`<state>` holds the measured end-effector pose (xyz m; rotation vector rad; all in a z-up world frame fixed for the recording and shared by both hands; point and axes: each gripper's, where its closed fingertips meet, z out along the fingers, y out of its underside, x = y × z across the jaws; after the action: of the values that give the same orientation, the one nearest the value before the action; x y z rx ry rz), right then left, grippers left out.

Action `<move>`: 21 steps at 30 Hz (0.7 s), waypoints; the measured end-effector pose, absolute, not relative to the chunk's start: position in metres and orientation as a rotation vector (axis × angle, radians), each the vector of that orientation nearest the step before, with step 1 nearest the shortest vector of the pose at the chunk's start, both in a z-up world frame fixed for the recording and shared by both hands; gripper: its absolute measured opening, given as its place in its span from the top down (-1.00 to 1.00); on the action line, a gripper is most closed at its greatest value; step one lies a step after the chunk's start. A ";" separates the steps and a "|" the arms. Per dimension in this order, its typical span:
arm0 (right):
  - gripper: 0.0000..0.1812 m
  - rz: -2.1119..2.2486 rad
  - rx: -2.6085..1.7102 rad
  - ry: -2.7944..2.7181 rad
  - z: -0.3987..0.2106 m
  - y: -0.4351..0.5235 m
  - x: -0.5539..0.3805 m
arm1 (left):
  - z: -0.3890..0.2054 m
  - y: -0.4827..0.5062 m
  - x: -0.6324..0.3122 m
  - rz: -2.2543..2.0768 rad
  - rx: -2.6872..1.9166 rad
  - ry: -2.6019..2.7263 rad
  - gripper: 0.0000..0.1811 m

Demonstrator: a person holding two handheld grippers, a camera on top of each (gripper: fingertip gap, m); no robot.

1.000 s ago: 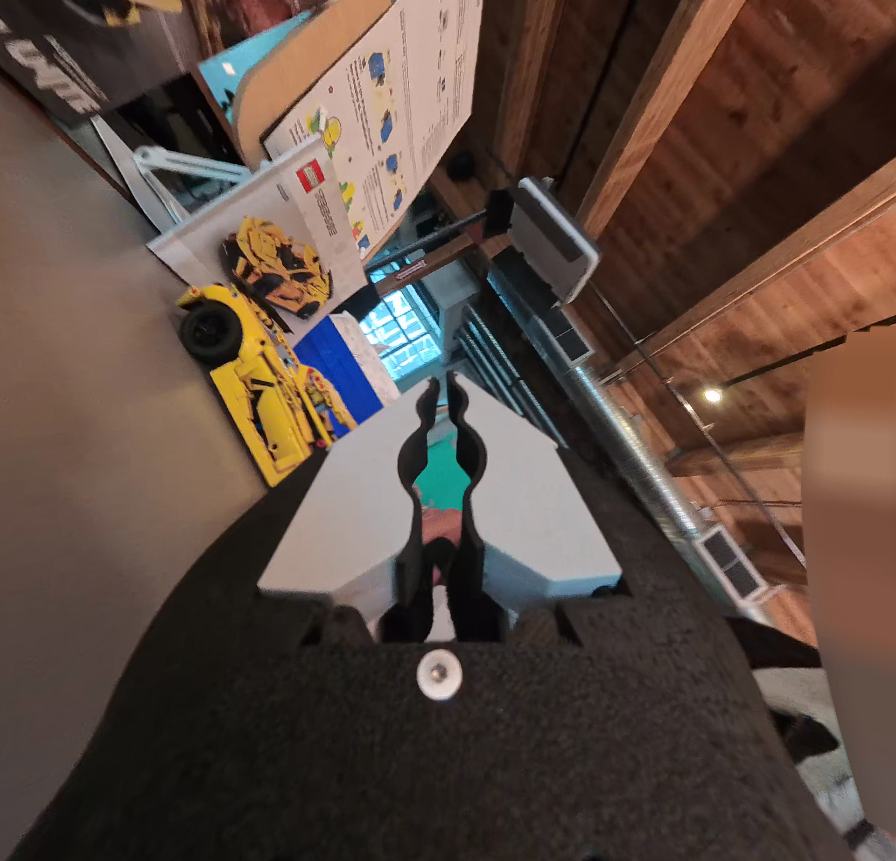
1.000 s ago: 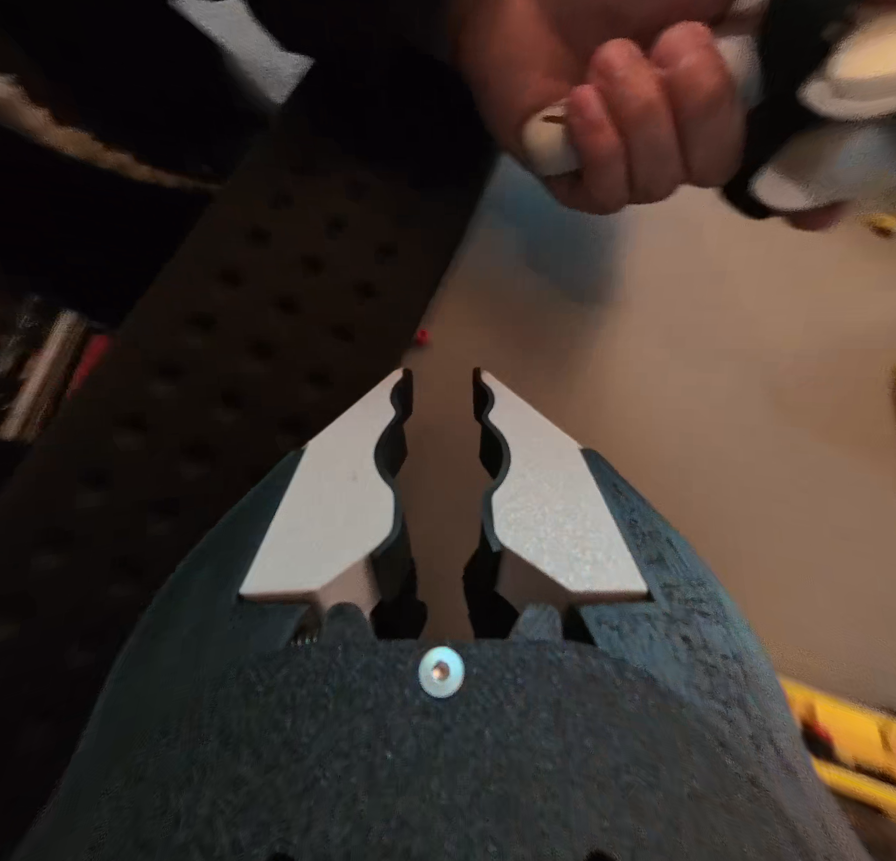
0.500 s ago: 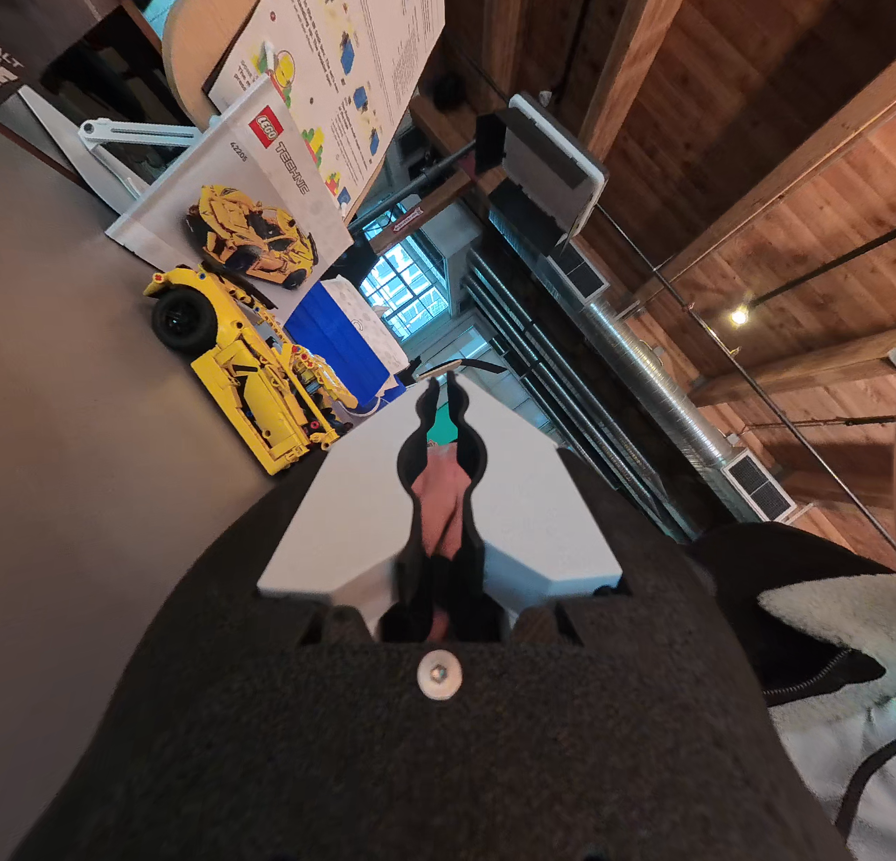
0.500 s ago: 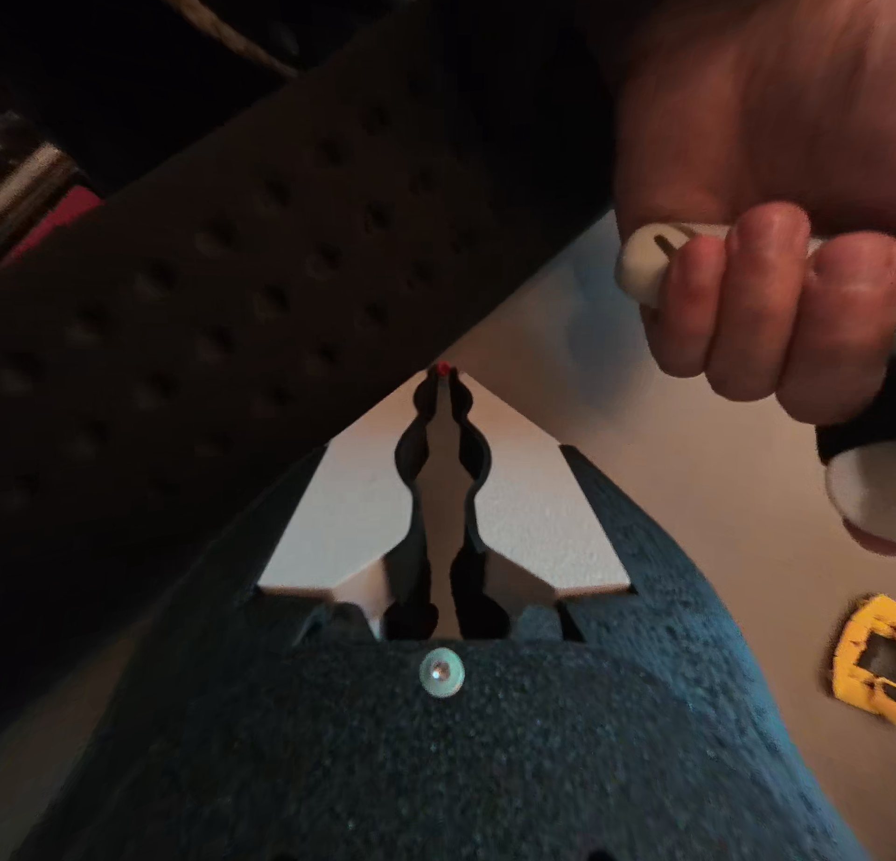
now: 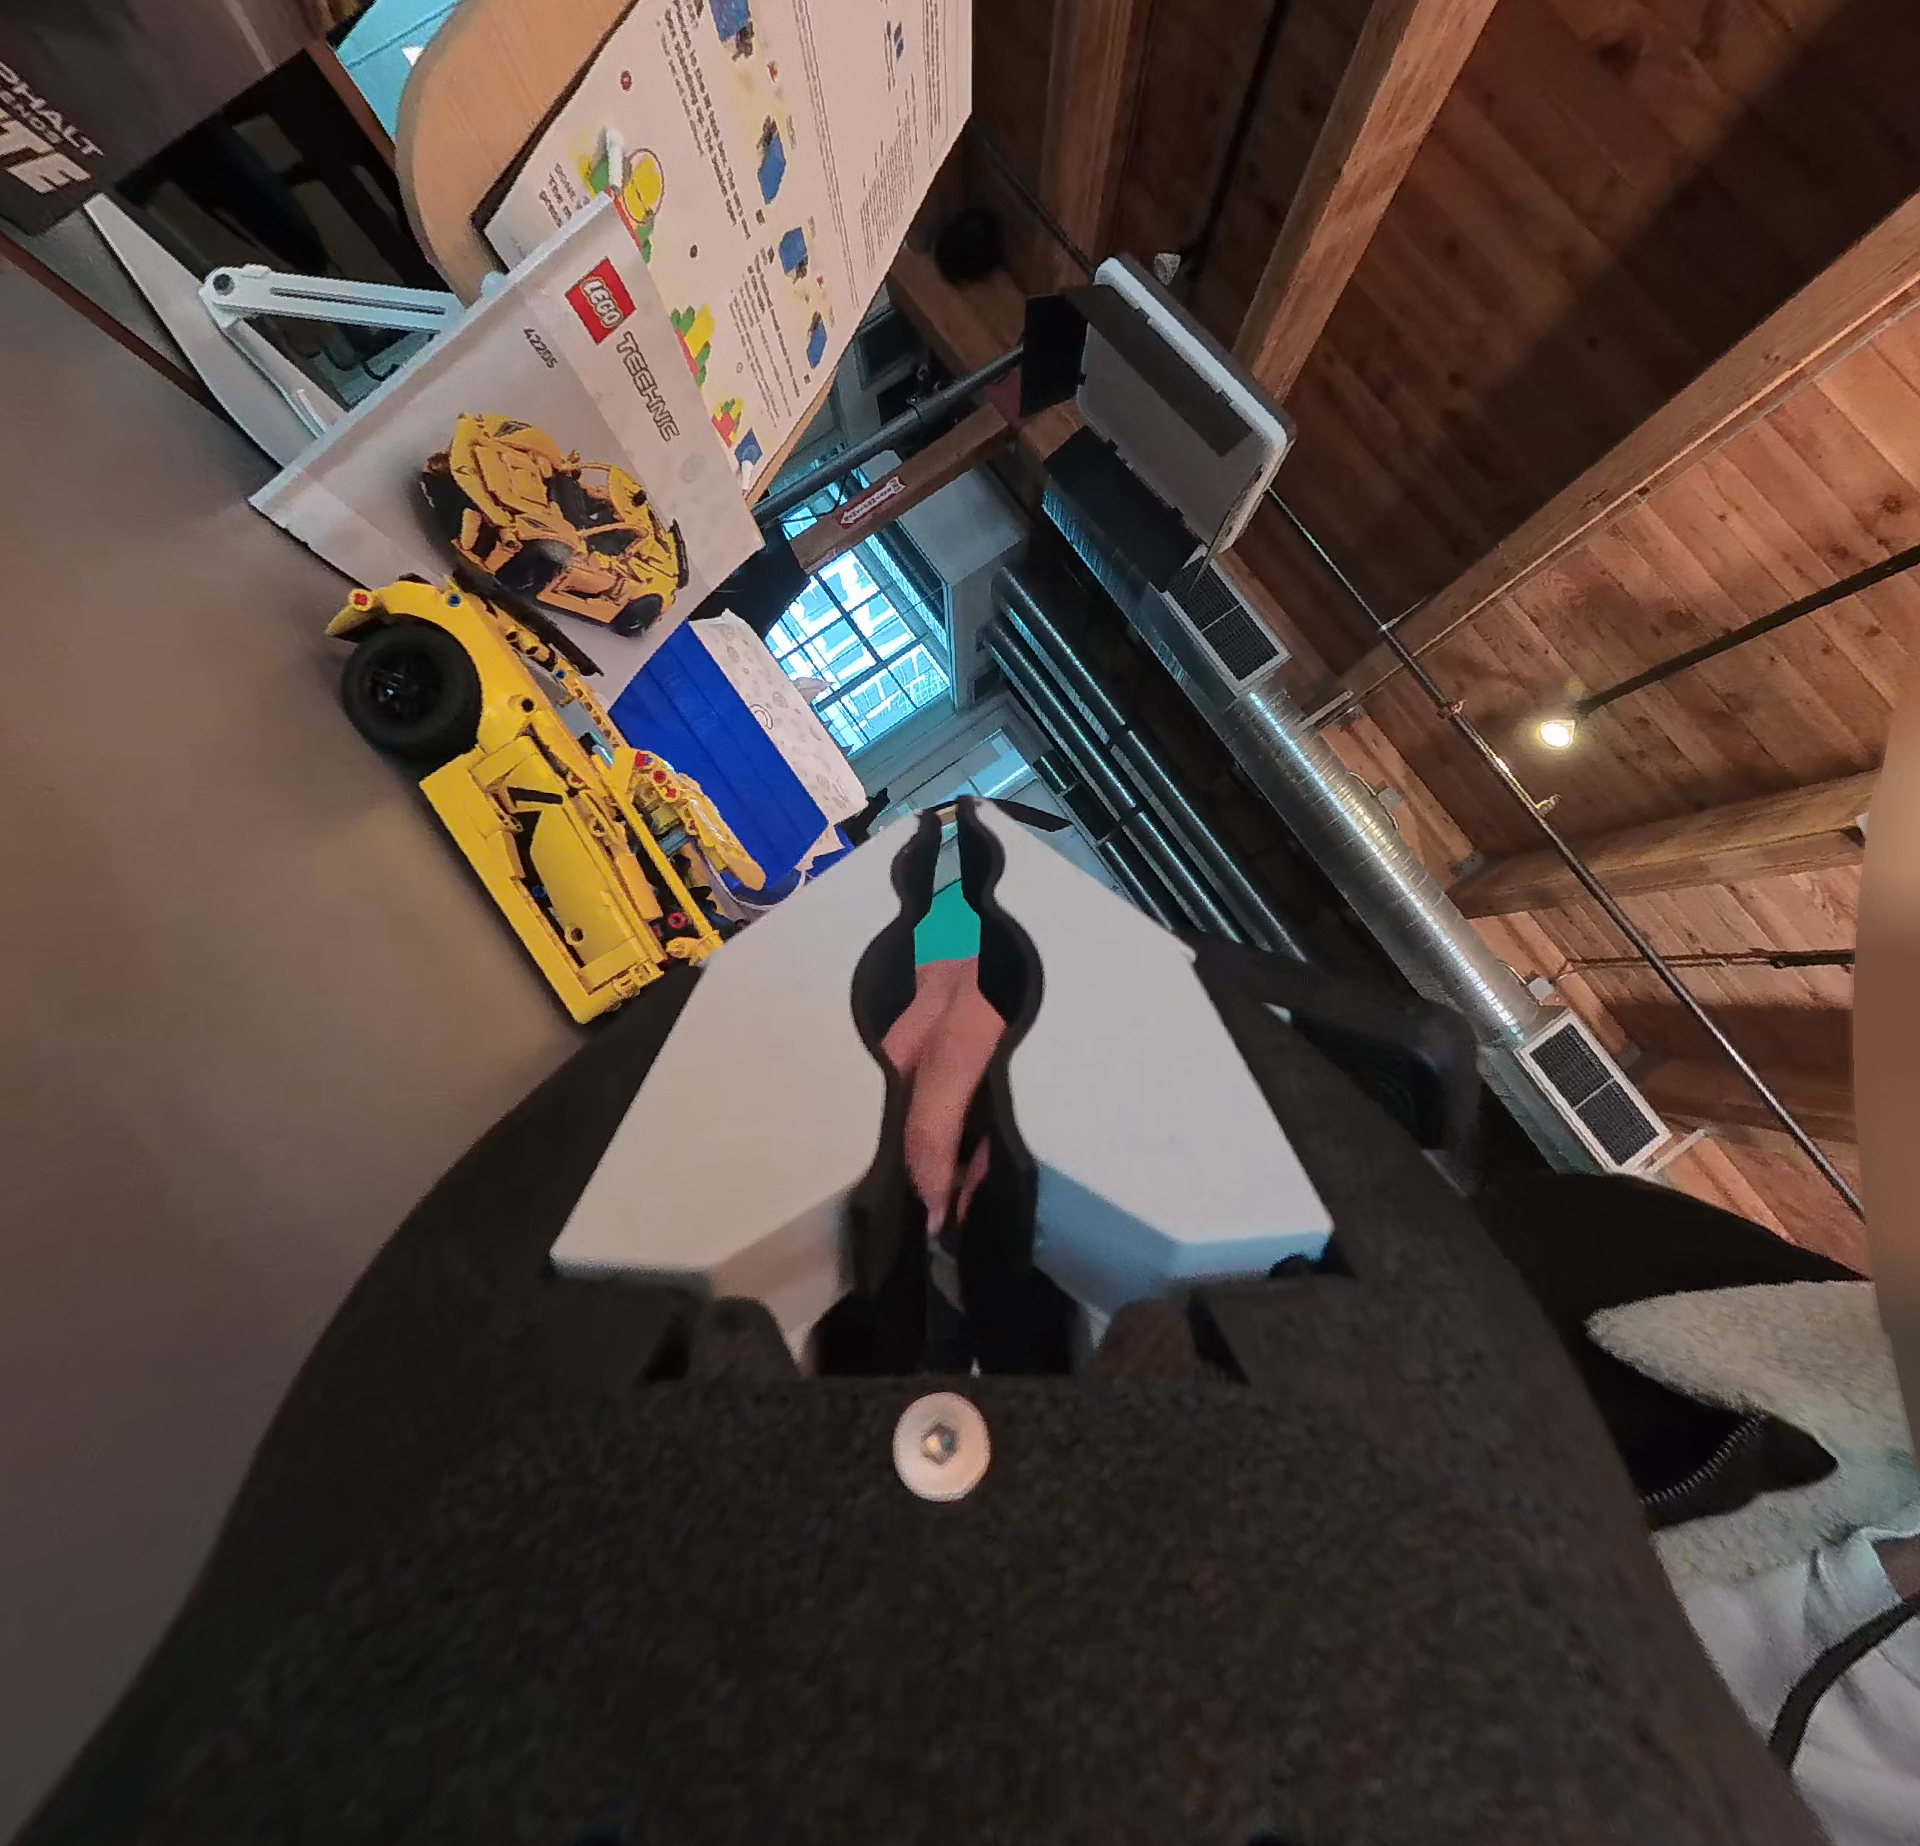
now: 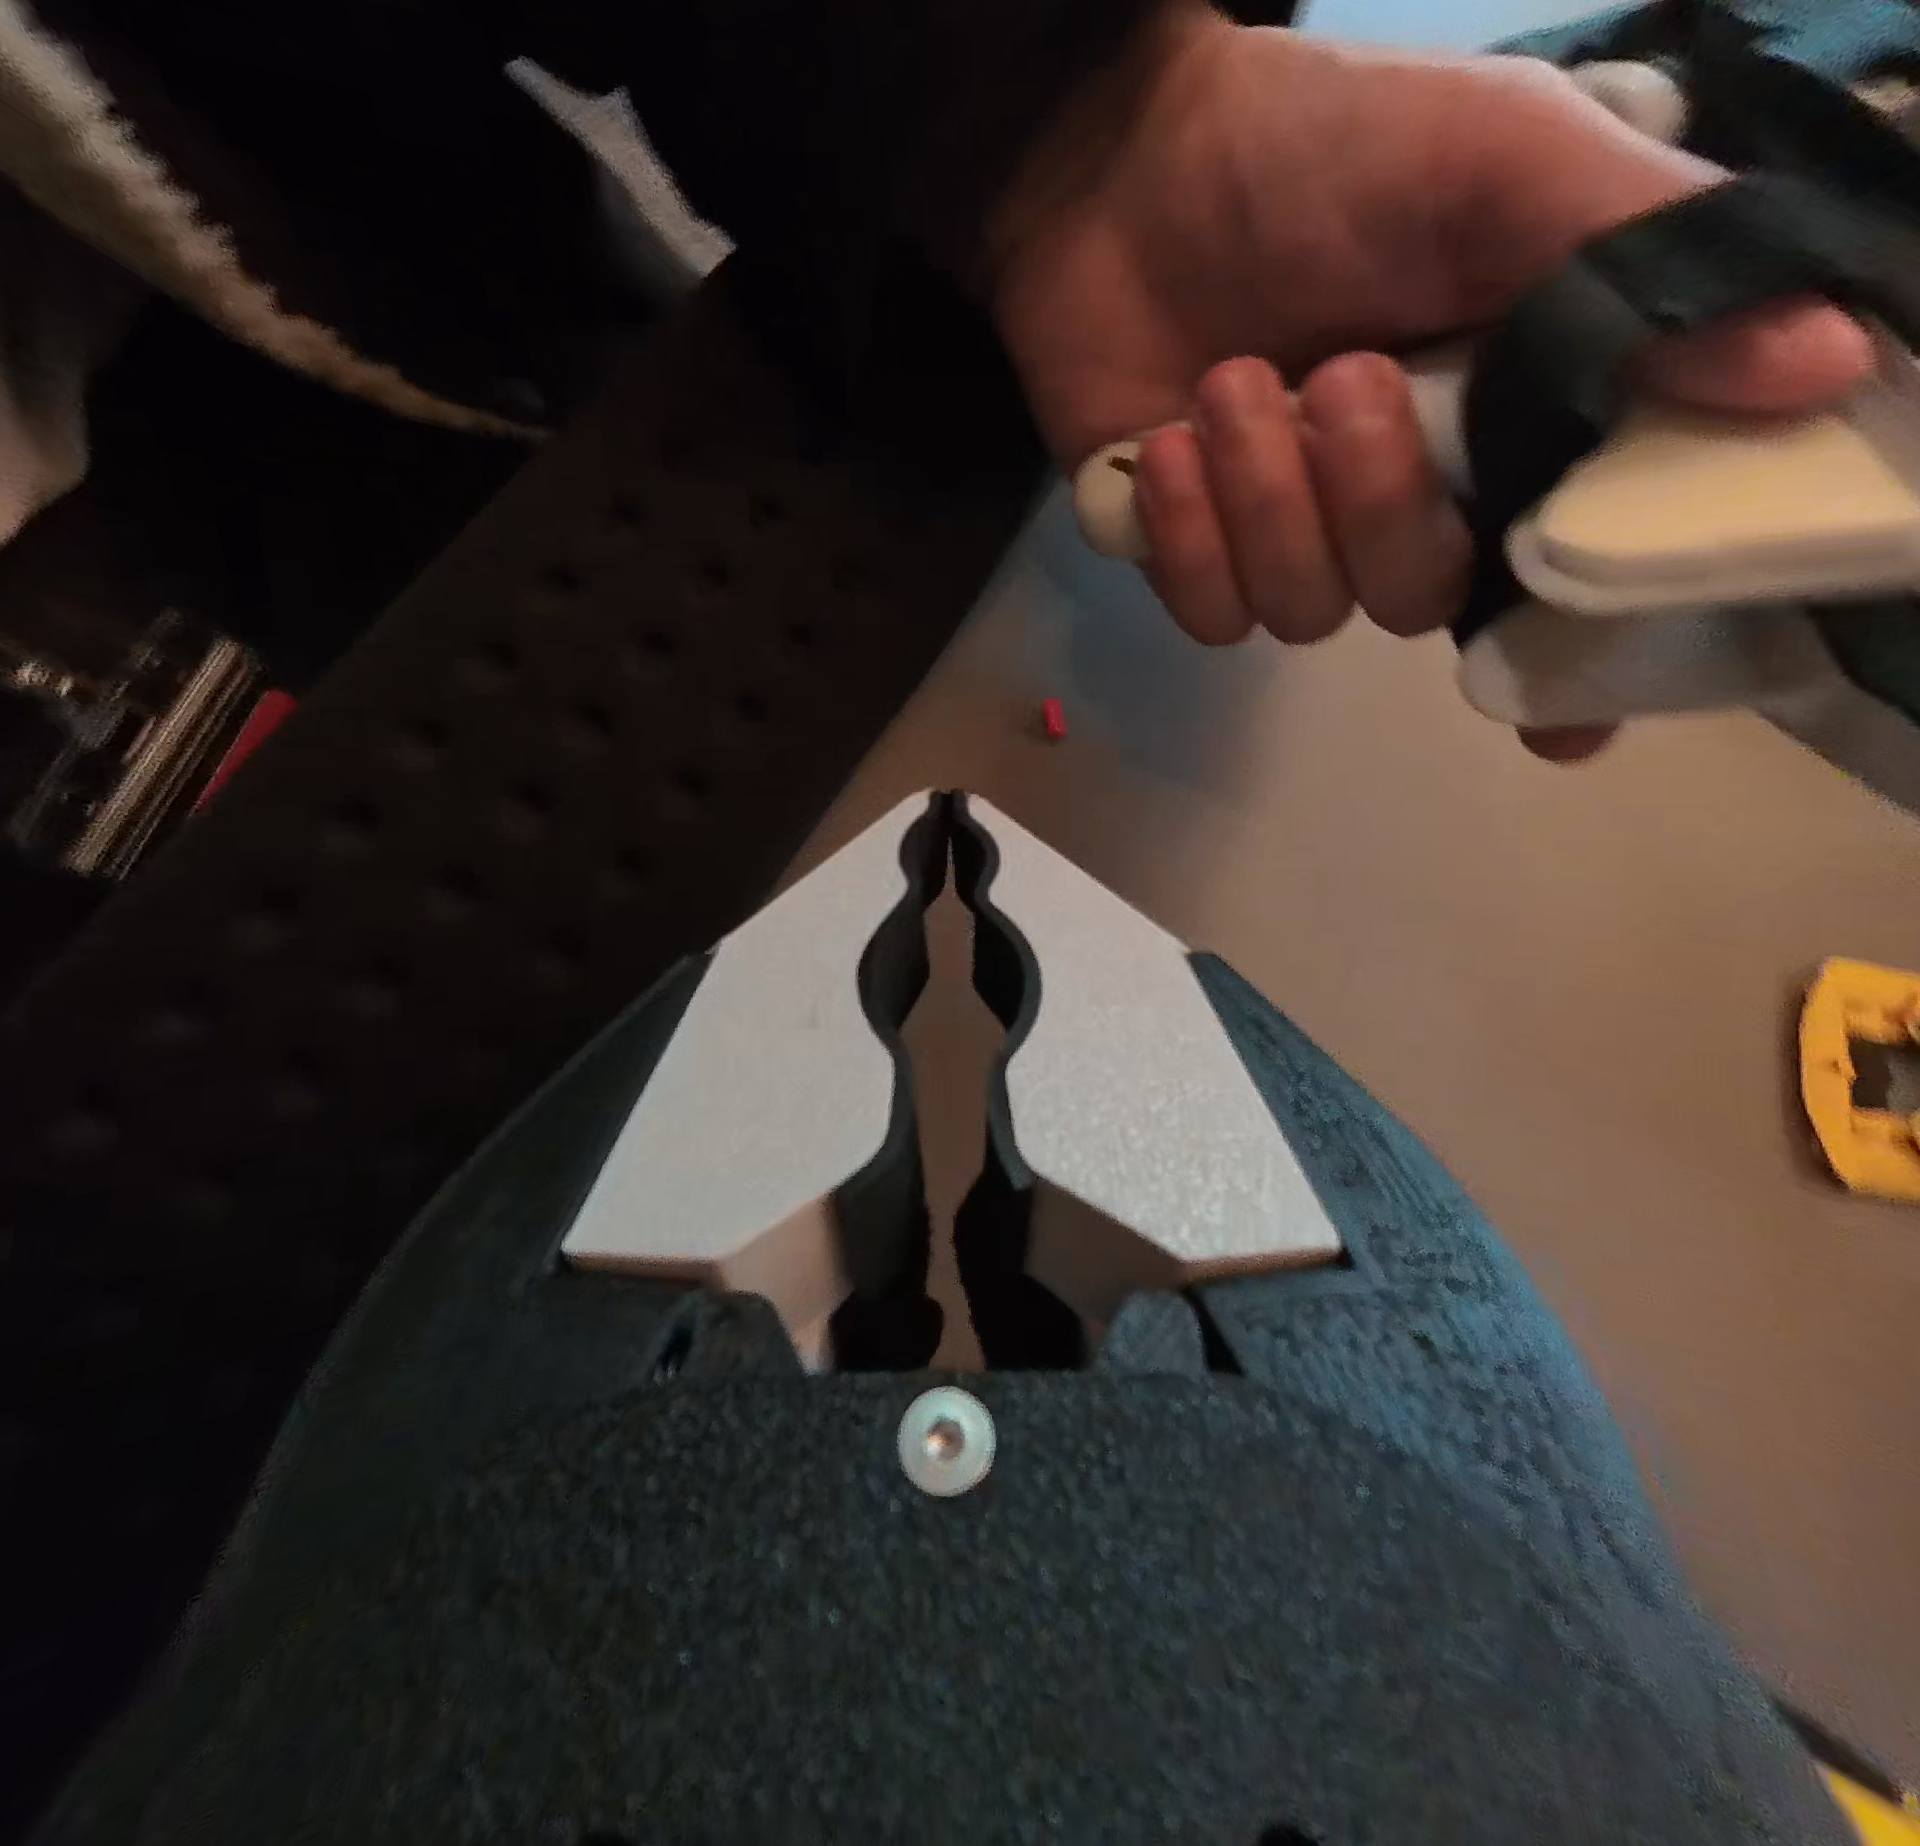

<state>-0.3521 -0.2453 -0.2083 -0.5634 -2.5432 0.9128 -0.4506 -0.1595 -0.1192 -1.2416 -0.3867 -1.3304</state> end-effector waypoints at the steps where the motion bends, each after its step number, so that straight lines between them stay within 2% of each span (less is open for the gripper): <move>1: 1.00 0.898 -0.627 -2.512 -0.207 -0.241 -0.357 | -0.118 -0.160 -0.452 -1.325 -1.236 -0.386 0.97; 2: 1.00 0.872 -0.677 -2.508 -0.209 -0.239 -0.361 | -0.117 -0.159 -0.456 -1.300 -1.233 -0.391 0.97; 5: 0.67 0.805 -0.769 -2.552 -0.225 -0.247 -0.377 | -0.115 -0.162 -0.473 -1.236 -1.210 -0.420 0.97; 6: 0.62 0.778 -0.792 -2.563 -0.231 -0.250 -0.385 | -0.115 -0.164 -0.482 -1.208 -1.213 -0.431 0.97; 9: 0.59 0.678 -0.884 -2.533 -0.250 -0.248 -0.417 | -0.120 -0.177 -0.529 -1.015 -1.221 -0.502 0.97; 12: 0.49 0.754 -1.013 -2.539 -0.260 -0.259 -0.437 | -0.128 -0.199 -0.574 -0.843 -1.248 -0.537 0.98; 14: 0.49 0.843 -1.038 -2.567 -0.261 -0.274 -0.440 | -0.143 -0.213 -0.598 -0.728 -1.272 -0.569 0.98; 18: 0.68 0.838 -0.924 -2.476 -0.254 -0.280 -0.456 | -0.140 -0.221 -0.604 -0.765 -1.190 -0.577 0.99; 21: 0.63 0.872 -0.878 -2.501 -0.253 -0.294 -0.457 | -0.141 -0.211 -0.590 -0.786 -1.253 -0.516 0.99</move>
<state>-0.4566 -0.2936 -0.2534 -0.8782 -2.5008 0.8724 -0.5895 -0.2113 -0.1411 -1.2527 -0.5164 -0.7855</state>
